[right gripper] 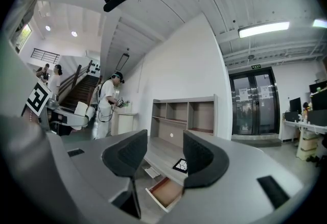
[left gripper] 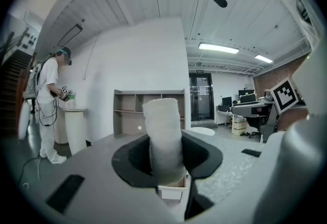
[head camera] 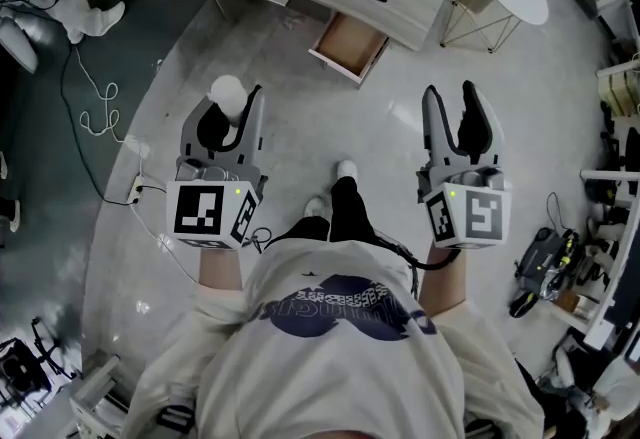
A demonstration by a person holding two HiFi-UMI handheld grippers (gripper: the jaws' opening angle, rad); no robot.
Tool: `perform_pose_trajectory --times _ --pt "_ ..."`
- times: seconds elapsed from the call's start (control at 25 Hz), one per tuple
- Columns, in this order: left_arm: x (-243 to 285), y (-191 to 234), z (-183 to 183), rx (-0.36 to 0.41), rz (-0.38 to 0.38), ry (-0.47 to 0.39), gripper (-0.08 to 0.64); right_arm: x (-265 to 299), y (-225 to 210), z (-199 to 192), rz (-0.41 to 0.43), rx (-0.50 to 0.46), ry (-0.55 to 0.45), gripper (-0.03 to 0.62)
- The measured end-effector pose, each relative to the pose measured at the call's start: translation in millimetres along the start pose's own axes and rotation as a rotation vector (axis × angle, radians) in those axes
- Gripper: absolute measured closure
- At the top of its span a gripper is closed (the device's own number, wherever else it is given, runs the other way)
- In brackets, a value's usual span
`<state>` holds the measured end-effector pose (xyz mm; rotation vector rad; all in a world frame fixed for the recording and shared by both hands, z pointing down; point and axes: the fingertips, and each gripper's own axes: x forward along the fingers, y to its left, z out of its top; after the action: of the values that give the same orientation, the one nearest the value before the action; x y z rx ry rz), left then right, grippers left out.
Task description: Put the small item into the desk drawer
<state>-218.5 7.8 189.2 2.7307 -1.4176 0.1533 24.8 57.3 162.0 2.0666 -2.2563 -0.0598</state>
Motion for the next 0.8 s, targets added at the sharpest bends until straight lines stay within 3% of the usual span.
perform_pose_trajectory --times 0.4,0.8 --pt "79 6 6 0.037 0.054 0.023 0.436 72 -60 -19 0.026 0.027 0.009 0.387" --pt "162 -16 15 0.052 0.088 0.04 0.436 128 -133 -25 0.065 0.064 0.011 0.387"
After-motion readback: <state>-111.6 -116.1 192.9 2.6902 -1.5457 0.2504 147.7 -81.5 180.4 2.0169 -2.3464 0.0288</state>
